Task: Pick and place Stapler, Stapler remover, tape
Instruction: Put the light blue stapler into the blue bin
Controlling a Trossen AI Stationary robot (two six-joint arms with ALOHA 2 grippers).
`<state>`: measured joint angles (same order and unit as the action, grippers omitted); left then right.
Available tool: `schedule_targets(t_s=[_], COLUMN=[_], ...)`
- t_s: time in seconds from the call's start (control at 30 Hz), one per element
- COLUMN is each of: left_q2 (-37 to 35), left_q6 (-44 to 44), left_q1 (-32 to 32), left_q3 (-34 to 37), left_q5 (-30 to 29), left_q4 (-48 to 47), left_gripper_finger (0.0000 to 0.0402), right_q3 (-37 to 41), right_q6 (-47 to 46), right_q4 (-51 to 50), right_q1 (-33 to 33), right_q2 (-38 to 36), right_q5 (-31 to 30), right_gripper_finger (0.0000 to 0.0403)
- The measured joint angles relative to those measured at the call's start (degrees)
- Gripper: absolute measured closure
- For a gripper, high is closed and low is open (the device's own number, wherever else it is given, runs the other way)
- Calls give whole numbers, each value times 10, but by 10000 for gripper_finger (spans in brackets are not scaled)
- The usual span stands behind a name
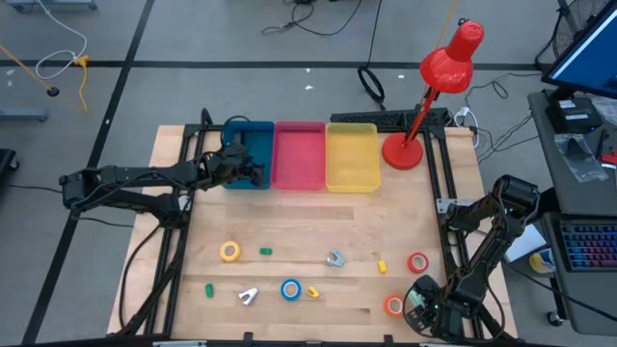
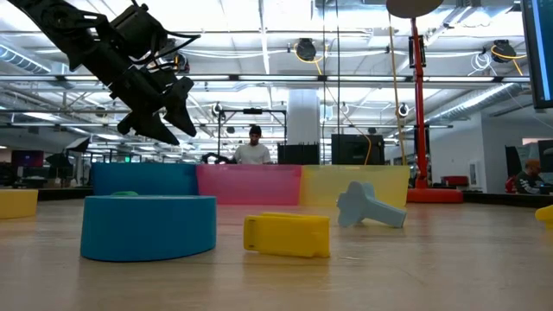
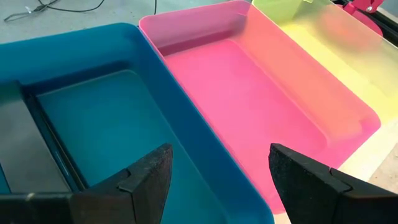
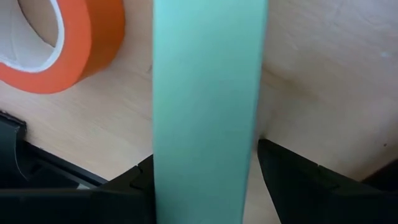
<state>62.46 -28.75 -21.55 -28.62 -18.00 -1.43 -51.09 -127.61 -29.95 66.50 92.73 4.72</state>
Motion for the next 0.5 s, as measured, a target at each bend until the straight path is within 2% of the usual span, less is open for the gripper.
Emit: schedule_targets(t_s=[0.37, 0.5], left_q2=[0, 0], left_q6=[0, 0], left_q1=[0, 0], left_q3=[0, 0], left_q5=[1, 1], left_q4=[0, 0], left_gripper_finger=[135, 135], right_q3=[0, 0], right_q6=[-7, -21], right_q4=[0, 1], right_q1=[0, -2], right_q2=[0, 0], right_q5=[0, 21], right_gripper_finger=[192, 212])
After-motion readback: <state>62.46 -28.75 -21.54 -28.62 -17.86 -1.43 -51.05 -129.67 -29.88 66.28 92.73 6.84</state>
